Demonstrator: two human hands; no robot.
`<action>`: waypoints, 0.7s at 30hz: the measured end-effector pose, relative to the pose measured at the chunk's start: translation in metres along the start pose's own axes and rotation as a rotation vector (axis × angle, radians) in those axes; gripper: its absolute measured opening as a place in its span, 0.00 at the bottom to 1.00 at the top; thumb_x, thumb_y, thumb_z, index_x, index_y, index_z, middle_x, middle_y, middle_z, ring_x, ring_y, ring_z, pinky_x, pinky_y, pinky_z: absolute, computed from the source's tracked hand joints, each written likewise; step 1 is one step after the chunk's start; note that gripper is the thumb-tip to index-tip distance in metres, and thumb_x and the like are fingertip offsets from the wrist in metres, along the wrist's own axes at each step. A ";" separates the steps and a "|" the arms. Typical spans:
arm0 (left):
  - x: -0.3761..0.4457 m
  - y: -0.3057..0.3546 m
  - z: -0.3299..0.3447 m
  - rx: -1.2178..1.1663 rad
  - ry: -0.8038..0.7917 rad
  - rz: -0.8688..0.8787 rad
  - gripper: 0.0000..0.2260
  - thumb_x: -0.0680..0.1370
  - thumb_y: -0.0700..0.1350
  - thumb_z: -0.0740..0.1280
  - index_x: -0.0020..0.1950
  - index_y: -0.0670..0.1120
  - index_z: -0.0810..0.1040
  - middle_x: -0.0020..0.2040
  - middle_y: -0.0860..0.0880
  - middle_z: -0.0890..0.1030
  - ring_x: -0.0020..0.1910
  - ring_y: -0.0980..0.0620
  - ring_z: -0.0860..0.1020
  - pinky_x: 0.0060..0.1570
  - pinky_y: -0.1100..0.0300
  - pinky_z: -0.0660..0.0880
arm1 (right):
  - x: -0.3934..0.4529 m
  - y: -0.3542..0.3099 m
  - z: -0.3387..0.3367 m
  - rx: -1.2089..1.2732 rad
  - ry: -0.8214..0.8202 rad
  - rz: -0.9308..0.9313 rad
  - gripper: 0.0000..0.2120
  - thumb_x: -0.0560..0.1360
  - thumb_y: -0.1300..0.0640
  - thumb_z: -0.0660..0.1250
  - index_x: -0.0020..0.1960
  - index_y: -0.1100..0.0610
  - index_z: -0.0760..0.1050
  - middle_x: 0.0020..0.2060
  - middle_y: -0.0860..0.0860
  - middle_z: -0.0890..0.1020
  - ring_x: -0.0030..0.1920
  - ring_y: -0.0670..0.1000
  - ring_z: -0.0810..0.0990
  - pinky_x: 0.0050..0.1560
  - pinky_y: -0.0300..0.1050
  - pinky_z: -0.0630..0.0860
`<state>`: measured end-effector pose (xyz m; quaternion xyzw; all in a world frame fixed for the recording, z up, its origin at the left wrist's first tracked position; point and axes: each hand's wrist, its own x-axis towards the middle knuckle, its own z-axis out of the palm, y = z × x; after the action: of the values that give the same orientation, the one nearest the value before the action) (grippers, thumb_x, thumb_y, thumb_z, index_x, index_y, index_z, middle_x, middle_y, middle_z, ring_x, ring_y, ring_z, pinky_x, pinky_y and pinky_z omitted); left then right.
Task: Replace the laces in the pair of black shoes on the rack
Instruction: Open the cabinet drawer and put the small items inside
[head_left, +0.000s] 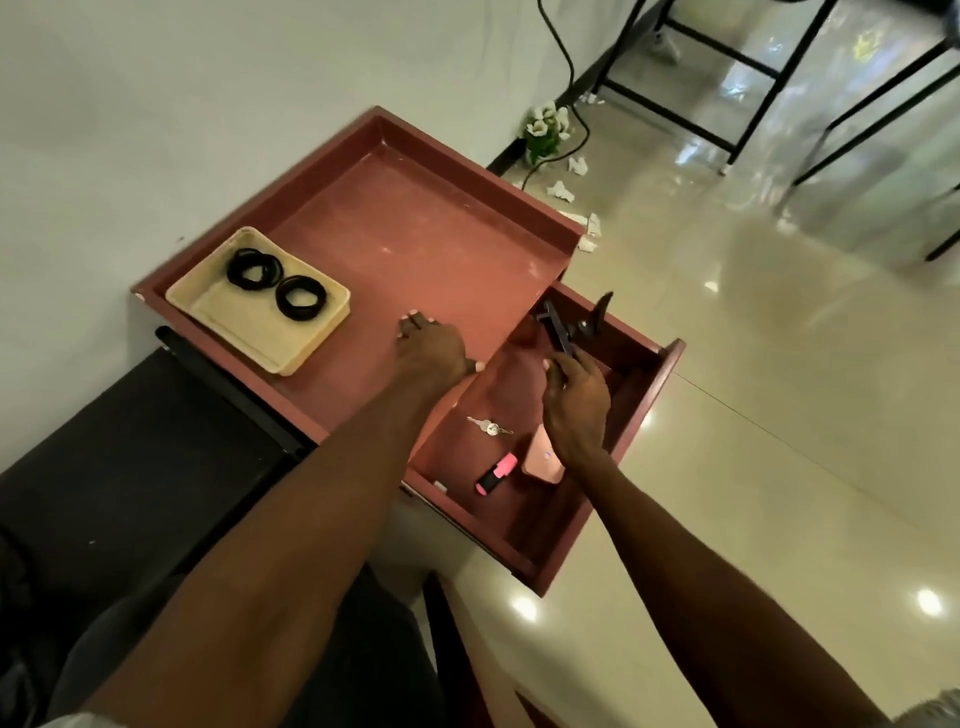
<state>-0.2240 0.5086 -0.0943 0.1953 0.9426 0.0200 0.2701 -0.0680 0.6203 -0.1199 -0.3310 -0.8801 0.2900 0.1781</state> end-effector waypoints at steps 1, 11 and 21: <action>-0.002 0.005 -0.002 -0.005 -0.004 0.010 0.41 0.75 0.64 0.69 0.75 0.35 0.65 0.76 0.27 0.58 0.77 0.32 0.56 0.77 0.45 0.54 | -0.007 0.012 -0.002 -0.009 -0.019 0.064 0.10 0.81 0.60 0.64 0.55 0.63 0.82 0.56 0.58 0.82 0.56 0.59 0.79 0.51 0.43 0.70; -0.003 0.014 -0.013 0.012 0.015 0.016 0.32 0.75 0.60 0.72 0.67 0.37 0.73 0.70 0.34 0.72 0.74 0.36 0.67 0.73 0.50 0.62 | 0.017 0.041 0.072 -0.103 -0.484 0.252 0.10 0.80 0.64 0.61 0.55 0.62 0.80 0.48 0.61 0.83 0.42 0.61 0.83 0.43 0.55 0.81; 0.003 0.014 -0.009 0.037 -0.024 0.011 0.36 0.73 0.62 0.73 0.69 0.36 0.71 0.72 0.31 0.69 0.76 0.35 0.63 0.76 0.48 0.58 | 0.016 0.020 0.050 0.135 -0.459 0.295 0.15 0.82 0.59 0.59 0.67 0.59 0.73 0.59 0.57 0.79 0.53 0.57 0.80 0.49 0.49 0.80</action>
<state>-0.2264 0.5234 -0.0860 0.2054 0.9385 0.0019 0.2776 -0.0949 0.6240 -0.1686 -0.3686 -0.8184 0.4382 -0.0484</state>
